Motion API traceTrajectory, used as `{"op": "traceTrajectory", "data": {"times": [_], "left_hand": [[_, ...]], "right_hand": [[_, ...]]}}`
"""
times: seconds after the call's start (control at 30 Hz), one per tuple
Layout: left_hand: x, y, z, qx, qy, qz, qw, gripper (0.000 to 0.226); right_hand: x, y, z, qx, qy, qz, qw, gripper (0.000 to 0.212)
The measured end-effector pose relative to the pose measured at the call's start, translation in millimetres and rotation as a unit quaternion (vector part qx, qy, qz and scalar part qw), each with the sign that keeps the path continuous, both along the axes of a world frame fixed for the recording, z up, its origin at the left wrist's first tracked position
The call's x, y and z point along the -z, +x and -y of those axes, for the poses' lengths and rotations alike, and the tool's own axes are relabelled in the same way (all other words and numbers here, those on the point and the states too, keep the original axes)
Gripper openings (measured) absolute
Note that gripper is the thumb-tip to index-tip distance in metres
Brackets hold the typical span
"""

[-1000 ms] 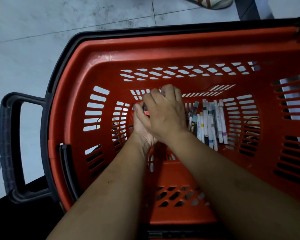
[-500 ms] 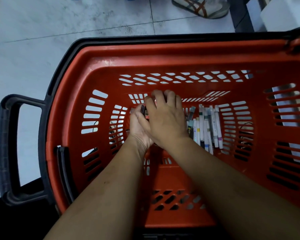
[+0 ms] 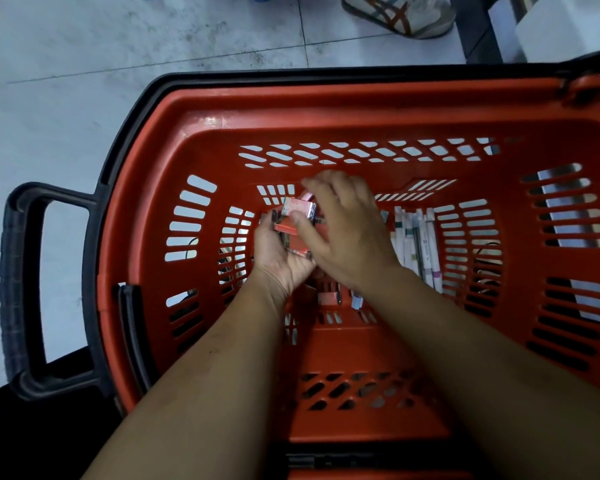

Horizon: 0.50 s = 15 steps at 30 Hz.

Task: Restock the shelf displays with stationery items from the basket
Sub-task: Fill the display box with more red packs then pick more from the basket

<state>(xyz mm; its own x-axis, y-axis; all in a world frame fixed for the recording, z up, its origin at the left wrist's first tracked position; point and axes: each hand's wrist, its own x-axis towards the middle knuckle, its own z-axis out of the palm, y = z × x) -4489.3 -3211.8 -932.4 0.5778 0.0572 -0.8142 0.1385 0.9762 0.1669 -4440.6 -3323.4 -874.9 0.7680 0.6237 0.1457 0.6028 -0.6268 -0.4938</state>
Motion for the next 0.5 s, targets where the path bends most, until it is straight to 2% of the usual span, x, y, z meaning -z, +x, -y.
{"op": "traceTrajectory", "data": {"times": [0.17, 0.27, 0.37, 0.5], "left_hand": [[1, -2, 2, -0.029, -0.017, -0.020, 0.999, 0.071], [-13, -5, 3, -0.029, -0.040, 0.003, 0.999, 0.066], [-26, -8, 4, -0.035, -0.068, 0.039, 0.996, 0.064], [-43, -7, 2, -0.026, -0.082, 0.058, 0.995, 0.068]], "right_hand": [[13, 5, 16, 0.075, 0.029, -0.039, 0.996, 0.047], [16, 9, 23, 0.094, 0.025, -0.082, 0.992, 0.043], [14, 16, 31, 0.090, -0.038, -0.107, 0.989, 0.037], [1, 31, 41, 0.056, -0.143, -0.131, 0.979, 0.050]]}}
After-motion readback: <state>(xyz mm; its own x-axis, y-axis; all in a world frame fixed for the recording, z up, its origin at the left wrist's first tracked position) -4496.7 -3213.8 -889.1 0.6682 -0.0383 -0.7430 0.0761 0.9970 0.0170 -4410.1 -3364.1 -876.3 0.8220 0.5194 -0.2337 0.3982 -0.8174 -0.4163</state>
